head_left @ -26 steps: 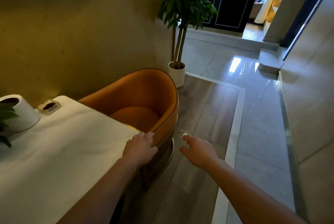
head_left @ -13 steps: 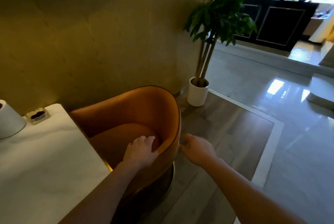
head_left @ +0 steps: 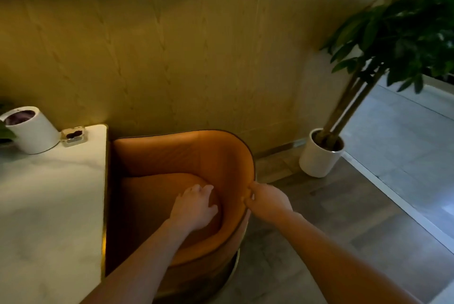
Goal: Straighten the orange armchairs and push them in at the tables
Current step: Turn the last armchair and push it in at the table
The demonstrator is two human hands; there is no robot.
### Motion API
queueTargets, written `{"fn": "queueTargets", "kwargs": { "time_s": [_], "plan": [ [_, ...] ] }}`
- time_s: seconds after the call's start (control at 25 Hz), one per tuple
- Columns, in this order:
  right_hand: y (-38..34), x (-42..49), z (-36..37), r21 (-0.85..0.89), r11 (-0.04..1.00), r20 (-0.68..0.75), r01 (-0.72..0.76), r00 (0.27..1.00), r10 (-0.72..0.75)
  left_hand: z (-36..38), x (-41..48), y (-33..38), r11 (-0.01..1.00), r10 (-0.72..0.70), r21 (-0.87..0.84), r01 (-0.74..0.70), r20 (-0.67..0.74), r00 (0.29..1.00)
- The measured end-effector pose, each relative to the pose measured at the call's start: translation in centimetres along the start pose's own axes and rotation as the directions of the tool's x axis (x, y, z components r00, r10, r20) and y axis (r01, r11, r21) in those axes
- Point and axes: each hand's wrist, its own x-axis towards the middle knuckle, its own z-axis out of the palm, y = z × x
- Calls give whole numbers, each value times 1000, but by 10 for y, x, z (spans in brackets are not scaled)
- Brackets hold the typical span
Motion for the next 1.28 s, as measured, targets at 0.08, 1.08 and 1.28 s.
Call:
{"fn": "queueTargets", "kwargs": {
  "time_s": [0.08, 1.08, 1.28],
  "plan": [
    [13, 42, -9, -13, 1000, 33, 26, 999, -26, -3, 37, 7, 998, -56, -14, 56, 22, 998],
    [119, 406, 22, -59, 462, 626, 885, 393, -674, 74, 257, 129, 259, -908, -451, 854, 188, 375],
    [125, 403, 29, -98, 417, 536, 904, 401, -743, 131, 252, 155, 135, -916, -465, 875, 278, 290]
  ]
}}
